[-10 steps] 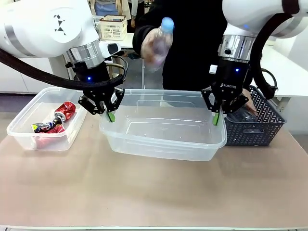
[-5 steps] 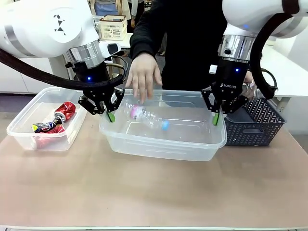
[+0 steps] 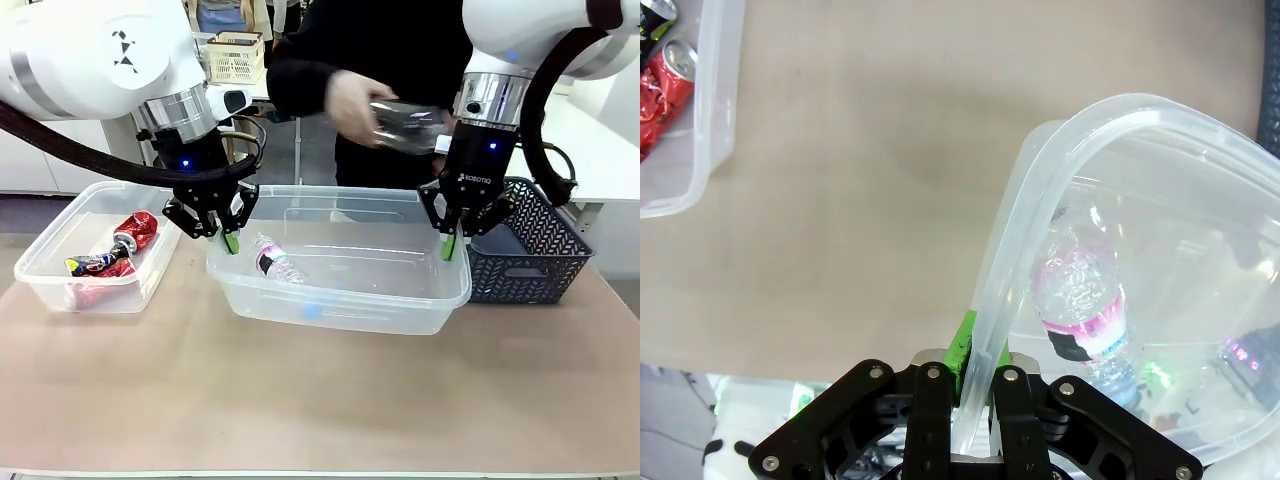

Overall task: Sort the waste into each basket.
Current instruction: Offer the picked Organizing box to the human.

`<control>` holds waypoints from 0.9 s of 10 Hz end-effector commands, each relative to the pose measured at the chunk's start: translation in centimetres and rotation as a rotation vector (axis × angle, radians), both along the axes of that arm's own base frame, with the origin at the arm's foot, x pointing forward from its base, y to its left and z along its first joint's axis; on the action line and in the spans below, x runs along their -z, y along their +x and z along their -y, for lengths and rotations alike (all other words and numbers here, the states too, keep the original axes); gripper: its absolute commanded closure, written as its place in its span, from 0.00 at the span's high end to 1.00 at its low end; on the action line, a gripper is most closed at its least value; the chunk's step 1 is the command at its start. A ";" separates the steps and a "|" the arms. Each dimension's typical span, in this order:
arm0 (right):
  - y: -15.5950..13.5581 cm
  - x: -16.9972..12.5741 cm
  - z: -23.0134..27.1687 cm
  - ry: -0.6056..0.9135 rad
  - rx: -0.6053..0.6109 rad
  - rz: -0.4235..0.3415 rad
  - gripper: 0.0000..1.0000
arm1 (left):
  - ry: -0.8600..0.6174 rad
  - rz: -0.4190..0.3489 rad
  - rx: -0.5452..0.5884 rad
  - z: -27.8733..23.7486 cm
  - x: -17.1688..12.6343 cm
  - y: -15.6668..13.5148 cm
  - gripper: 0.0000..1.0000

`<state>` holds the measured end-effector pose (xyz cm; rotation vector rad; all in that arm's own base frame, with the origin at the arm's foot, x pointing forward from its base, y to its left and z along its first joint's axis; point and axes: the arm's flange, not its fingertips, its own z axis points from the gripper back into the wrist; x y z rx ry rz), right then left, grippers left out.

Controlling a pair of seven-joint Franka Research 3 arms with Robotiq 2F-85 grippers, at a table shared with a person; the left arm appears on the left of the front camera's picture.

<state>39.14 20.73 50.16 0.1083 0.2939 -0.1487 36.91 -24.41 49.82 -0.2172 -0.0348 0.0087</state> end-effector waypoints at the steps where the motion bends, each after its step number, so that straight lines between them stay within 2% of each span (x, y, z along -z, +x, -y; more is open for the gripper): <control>1: -0.1 -0.2 -0.1 0.000 -0.016 -0.001 0.04 | -0.015 0.009 -0.013 -0.1 -0.6 0.4 0.05; 9: -0.1 -0.2 -0.1 0.000 -0.016 -0.001 0.04 | -0.015 0.009 -0.013 -0.1 -0.6 0.4 0.05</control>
